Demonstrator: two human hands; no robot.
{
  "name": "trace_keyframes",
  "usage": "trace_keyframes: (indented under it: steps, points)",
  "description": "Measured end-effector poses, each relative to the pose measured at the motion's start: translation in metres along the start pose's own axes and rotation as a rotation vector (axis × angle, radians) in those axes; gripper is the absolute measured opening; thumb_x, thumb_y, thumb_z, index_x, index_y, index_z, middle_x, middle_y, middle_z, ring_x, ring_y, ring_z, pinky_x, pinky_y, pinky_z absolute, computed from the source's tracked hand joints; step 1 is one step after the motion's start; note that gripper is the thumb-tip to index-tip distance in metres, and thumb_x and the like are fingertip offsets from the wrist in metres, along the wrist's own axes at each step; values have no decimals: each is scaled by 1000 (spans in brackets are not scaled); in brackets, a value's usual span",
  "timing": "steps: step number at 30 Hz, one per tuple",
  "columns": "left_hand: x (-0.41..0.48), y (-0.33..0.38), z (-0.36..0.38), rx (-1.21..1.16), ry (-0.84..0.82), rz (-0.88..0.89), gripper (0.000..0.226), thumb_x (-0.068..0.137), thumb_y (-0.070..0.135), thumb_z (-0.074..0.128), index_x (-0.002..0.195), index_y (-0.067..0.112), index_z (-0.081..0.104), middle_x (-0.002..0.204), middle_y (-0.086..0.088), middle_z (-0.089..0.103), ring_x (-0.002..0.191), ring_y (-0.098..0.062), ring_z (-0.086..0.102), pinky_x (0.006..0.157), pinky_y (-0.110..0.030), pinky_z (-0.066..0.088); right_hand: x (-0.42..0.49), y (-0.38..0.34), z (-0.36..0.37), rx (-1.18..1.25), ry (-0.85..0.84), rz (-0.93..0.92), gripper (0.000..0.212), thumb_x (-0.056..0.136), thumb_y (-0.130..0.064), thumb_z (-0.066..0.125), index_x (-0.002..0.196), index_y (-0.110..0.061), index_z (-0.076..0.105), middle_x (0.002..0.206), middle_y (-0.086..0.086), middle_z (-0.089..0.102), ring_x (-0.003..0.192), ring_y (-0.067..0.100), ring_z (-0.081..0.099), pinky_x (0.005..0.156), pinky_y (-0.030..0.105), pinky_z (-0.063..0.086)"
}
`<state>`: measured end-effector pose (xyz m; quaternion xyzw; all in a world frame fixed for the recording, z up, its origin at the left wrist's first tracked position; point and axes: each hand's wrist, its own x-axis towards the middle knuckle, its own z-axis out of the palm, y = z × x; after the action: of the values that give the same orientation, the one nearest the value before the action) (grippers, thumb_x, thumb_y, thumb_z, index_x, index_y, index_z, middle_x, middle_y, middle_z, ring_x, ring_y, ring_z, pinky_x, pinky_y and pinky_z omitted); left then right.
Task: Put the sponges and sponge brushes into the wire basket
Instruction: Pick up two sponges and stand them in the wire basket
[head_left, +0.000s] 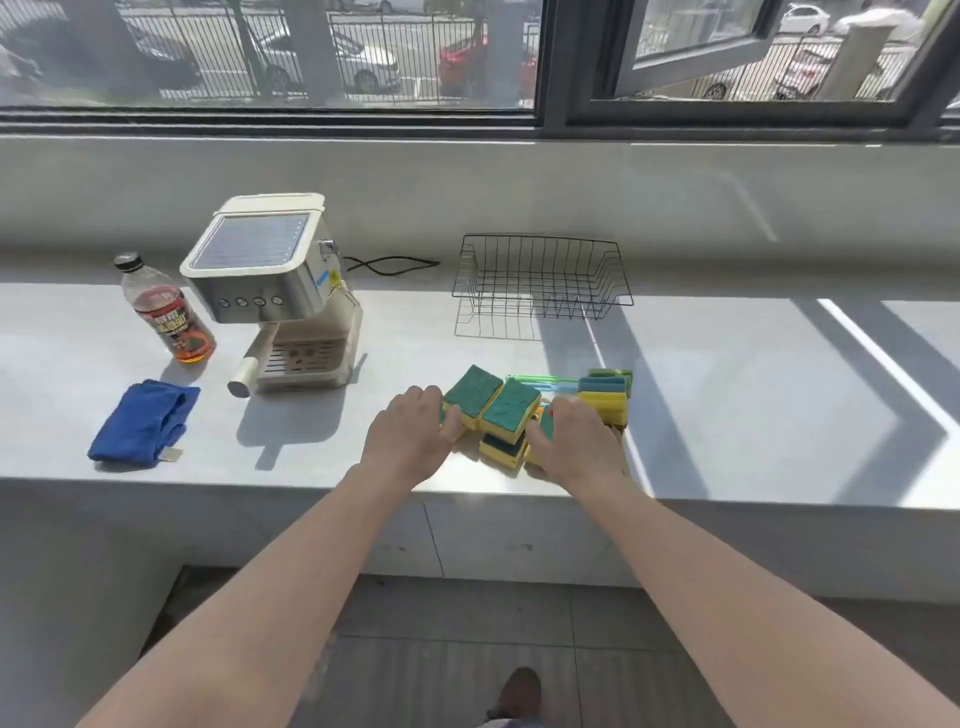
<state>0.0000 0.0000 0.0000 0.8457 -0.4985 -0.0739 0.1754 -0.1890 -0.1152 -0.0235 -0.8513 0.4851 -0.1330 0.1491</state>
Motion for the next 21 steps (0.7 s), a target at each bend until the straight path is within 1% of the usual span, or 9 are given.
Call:
trace_keyframes:
  steps: [2, 5, 7, 10, 11, 15, 17, 19, 21]
  points:
    - [14, -1, 8, 2, -15, -34, 44, 98, 49, 33, 111, 14, 57, 107, -4, 60, 100, -25, 56, 79, -41, 48, 16, 3, 7, 8, -2, 22, 28, 92, -48, 46, 92, -20, 46, 93, 2, 53, 88, 23, 52, 69, 38, 49]
    - [33, -4, 19, 17, -41, -43, 43, 98, 47, 34, 109, 13, 58, 104, -5, 61, 99, -26, 57, 75, -40, 49, 35, 6, 21, 2, -38, 38, 29, 92, -47, 47, 89, -18, 47, 89, 2, 52, 85, 24, 52, 68, 37, 49]
    - [42, -5, 25, 25, -53, -57, 41, 99, 44, 36, 111, 11, 57, 106, -6, 61, 101, -27, 56, 78, -41, 49, 47, 10, 29, 1, -45, 52, 31, 93, -48, 48, 89, -17, 48, 87, 1, 50, 84, 23, 51, 67, 35, 44]
    - [58, -9, 34, 29, -13, -77, 37, 99, 38, 42, 112, 7, 58, 105, -9, 61, 100, -30, 56, 81, -43, 49, 64, 14, 39, 14, -129, 98, 33, 92, -52, 48, 89, -19, 48, 82, -3, 47, 82, 22, 50, 64, 35, 40]
    - [64, -11, 36, 26, -33, -87, 37, 100, 38, 42, 112, 7, 58, 105, -9, 61, 99, -30, 56, 81, -44, 49, 68, 14, 41, 9, -151, 111, 34, 92, -53, 47, 90, -20, 49, 82, -3, 48, 83, 21, 51, 64, 35, 40]
    - [90, -17, 46, 61, -205, -117, 41, 100, 42, 34, 114, 10, 55, 107, -7, 58, 97, -28, 55, 79, -41, 47, 76, 15, 53, -4, -173, 153, 37, 90, -55, 48, 96, -20, 55, 89, -1, 58, 85, 22, 55, 62, 36, 45]
    - [98, -21, 53, 55, -217, -101, 38, 100, 40, 35, 108, 10, 56, 103, -8, 58, 93, -29, 55, 77, -42, 47, 78, 15, 59, 8, -175, 182, 38, 90, -57, 50, 89, -19, 56, 83, -1, 60, 78, 20, 57, 57, 35, 46]
    - [106, -25, 61, 39, -224, -76, 33, 99, 38, 36, 96, 10, 53, 95, -8, 57, 86, -30, 54, 72, -42, 47, 80, 14, 63, 17, -173, 216, 44, 89, -60, 51, 75, -18, 55, 73, -3, 58, 66, 15, 55, 49, 32, 42]
    - [115, -31, 66, 10, -241, -60, 32, 100, 37, 37, 90, 11, 51, 91, -8, 55, 84, -30, 54, 70, -43, 48, 82, 13, 67, 46, -172, 254, 48, 88, -62, 51, 68, -19, 53, 67, -3, 56, 60, 13, 53, 44, 30, 37]
